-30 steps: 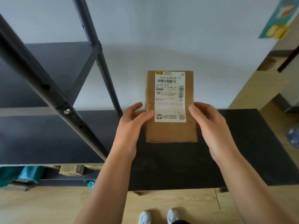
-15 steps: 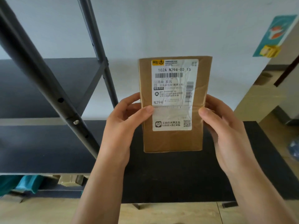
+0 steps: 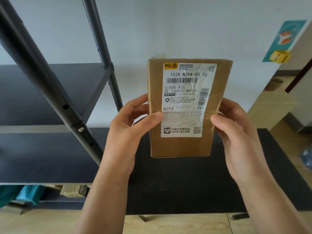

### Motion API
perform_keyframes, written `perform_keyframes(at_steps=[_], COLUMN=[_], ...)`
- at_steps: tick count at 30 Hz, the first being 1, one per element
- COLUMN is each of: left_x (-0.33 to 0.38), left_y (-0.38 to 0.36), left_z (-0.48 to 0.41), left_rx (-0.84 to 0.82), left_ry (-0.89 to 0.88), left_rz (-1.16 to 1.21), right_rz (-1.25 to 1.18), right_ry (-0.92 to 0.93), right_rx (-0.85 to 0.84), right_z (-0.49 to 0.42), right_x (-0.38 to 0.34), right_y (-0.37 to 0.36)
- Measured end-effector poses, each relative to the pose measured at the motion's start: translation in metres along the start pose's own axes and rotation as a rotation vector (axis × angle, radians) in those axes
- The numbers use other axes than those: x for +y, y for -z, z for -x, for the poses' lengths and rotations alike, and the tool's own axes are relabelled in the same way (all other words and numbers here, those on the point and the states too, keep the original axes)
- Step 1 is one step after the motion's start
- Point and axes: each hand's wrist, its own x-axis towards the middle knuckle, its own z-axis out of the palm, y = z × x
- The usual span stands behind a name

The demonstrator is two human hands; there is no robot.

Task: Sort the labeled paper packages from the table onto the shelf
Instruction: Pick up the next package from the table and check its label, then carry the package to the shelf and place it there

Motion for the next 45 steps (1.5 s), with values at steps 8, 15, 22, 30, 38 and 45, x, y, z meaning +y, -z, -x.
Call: perform_keyframes(at_steps=[8,15,22,30,38,45], left_x=[-0.001,0.004,0.001,-0.001,-0.013,-0.032], left_y=[-0.005,-0.013,-0.018,-0.023,-0.022,-0.007], left_z=[0.001,0.002,0.005,0.007,0.026,0.072], left_rx=[0.031,0.059,0.071,0.080,0.171,0.244], left_ry=[0.058,0.122,0.210,0.243,0.277,0.293], left_rz=[0.001,-0.089,-0.128,-0.154,-0.155,-0.183], right_rz=[0.031,0.027,0.090,0.089,0.122,0.174], right_ry=[-0.049,-0.163,-0.261,-0.282,-0.277,-0.323], right_rx=[0.022,0.076,0.089,0.072,-0.033,-0.169], right_z=[0.001,0.002,0.000,-0.001,0.007,0.032], right_x=[-0.003,-0.002,0.000,0.003,0.013,0.031], right_y=[0.003,0.006,0.007,0.010,0.013,0.008])
